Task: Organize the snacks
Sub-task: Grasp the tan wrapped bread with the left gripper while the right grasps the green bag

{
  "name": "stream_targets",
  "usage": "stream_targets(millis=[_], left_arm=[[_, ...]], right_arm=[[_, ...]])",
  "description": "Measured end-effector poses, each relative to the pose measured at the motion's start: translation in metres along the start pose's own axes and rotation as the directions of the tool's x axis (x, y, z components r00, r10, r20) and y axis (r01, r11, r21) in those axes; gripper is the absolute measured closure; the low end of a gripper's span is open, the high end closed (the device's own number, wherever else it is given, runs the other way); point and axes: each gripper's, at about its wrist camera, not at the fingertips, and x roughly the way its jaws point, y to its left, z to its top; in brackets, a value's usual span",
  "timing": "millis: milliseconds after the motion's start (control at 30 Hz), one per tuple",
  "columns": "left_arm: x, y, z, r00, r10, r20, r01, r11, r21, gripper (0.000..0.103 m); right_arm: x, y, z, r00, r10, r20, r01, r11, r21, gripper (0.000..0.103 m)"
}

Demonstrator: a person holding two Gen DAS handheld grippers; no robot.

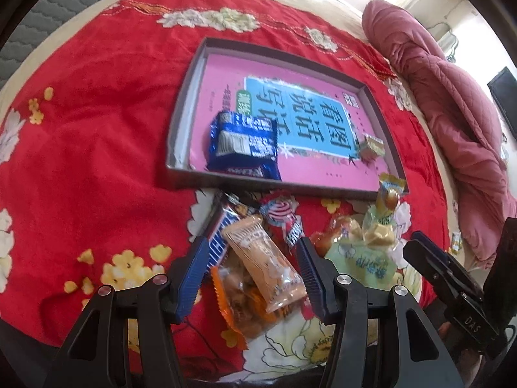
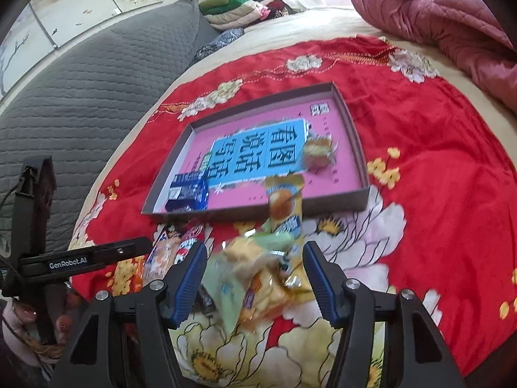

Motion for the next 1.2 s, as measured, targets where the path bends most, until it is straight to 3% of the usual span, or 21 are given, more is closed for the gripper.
stream_targets(millis=[667,833,900,1100,1200], left_arm=[[0.024,0.001,-0.006,0.997,0.042,-0.060,-0.042,0.999,-0.004,0.045],[0.028,0.003,-0.006,0.997,0.042,-0.058,-0.042,0.999,-0.012,0.045],[0.029,0.002,-0.006,0.998,0.045,-0.053,-0.045,0.999,-0.009,0.045],[0.032,0.000,0.001,0.998,0.066,-0.020,-0.066,0.998,0.016,0.072],[0.033,0.003,0.003,0.998,0.058,-0.008,-0.058,0.998,0.010,0.077]], right_arm=[[0.032,-0.007,-0.001,0.989,0.123,-0.084,-0.115,0.989,0.094,0.047],[0.040,-0.007,0.001,0.986,0.137,-0.090,-0.128,0.987,0.102,0.053],[0.041,-0.007,0.002,0.986,0.142,-0.088,-0.133,0.986,0.102,0.060],[0.045,-0.009,0.006,0.984,0.167,-0.069,-0.160,0.982,0.096,0.068],[0.047,-0.010,0.006,0.978,0.194,-0.072,-0.186,0.977,0.102,0.069]])
